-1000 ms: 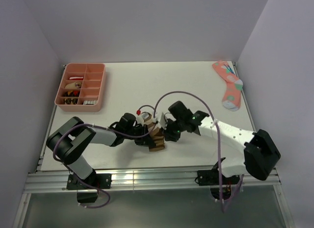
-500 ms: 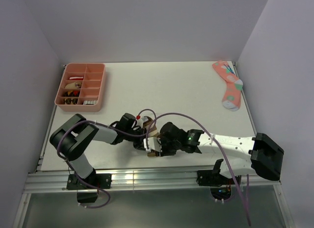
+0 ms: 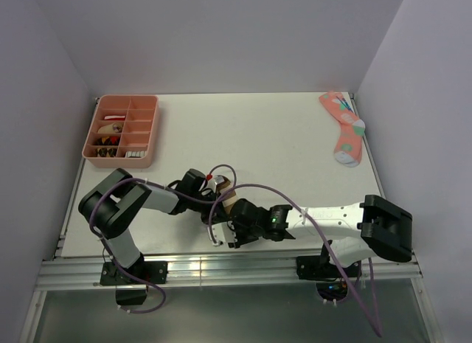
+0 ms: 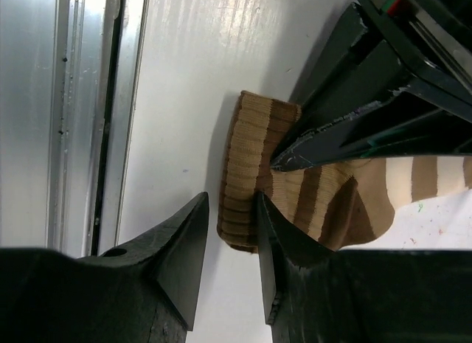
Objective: Roll the socks
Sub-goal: Roll the sock at the center of the board.
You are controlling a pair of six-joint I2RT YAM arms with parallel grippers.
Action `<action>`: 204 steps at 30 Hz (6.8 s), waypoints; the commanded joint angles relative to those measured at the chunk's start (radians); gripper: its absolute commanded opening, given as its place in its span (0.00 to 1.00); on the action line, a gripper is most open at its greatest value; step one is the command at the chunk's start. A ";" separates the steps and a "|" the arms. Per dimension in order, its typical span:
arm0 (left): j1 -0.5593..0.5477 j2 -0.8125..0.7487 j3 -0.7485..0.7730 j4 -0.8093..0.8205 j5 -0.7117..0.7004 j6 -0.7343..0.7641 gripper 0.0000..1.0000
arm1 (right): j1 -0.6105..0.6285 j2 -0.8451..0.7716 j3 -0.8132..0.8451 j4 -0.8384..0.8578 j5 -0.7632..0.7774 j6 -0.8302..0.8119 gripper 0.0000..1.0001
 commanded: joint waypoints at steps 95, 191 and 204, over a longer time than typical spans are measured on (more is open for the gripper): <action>-0.309 -0.342 -0.302 0.652 -0.618 0.322 0.38 | -0.564 0.807 0.739 -0.927 -0.779 -0.036 0.13; -0.161 0.057 0.224 -0.178 -0.178 0.078 0.00 | -0.698 -0.245 0.135 -0.313 -0.353 0.047 0.48; -0.107 0.189 0.297 -0.272 -0.087 0.065 0.00 | -0.351 -0.245 -0.023 -0.210 -0.195 -0.055 0.52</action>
